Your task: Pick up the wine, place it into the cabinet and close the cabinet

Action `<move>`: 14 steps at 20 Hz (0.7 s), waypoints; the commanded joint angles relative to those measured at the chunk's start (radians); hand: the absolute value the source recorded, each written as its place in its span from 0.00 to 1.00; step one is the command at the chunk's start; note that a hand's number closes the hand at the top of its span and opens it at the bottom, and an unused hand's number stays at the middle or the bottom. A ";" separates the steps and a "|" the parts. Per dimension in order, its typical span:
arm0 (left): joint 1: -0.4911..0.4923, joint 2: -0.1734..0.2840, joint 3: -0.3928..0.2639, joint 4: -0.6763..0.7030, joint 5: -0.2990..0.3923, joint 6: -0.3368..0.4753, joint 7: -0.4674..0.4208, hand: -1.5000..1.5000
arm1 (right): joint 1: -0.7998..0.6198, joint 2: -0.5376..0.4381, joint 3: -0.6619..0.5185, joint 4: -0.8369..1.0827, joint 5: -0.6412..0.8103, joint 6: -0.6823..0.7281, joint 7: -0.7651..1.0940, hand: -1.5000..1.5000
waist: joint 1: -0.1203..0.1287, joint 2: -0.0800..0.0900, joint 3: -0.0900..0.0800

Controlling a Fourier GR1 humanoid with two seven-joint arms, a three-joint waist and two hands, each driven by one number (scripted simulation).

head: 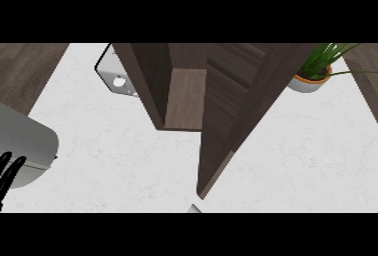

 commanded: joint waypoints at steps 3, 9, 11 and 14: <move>0.065 0.068 0.073 0.036 0.020 -0.103 -0.023 0.00 | -0.193 0.082 0.087 0.119 0.092 -0.224 -0.056 1.00 | 0.012 0.000 0.000; 0.129 0.107 0.130 0.116 0.022 -0.247 -0.053 0.00 | -0.291 0.080 0.042 0.203 0.080 -0.353 -0.077 1.00 | 0.028 0.004 -0.001; 0.094 0.088 0.138 0.154 0.027 -0.272 -0.027 0.00 | -0.363 0.080 -0.034 0.271 0.008 -0.344 -0.096 1.00 | 0.019 0.017 -0.001; 0.153 0.140 0.191 0.117 0.074 -0.299 -0.018 0.00 | -0.480 0.084 -0.075 0.364 0.030 -0.425 -0.065 1.00 | 0.027 0.008 0.002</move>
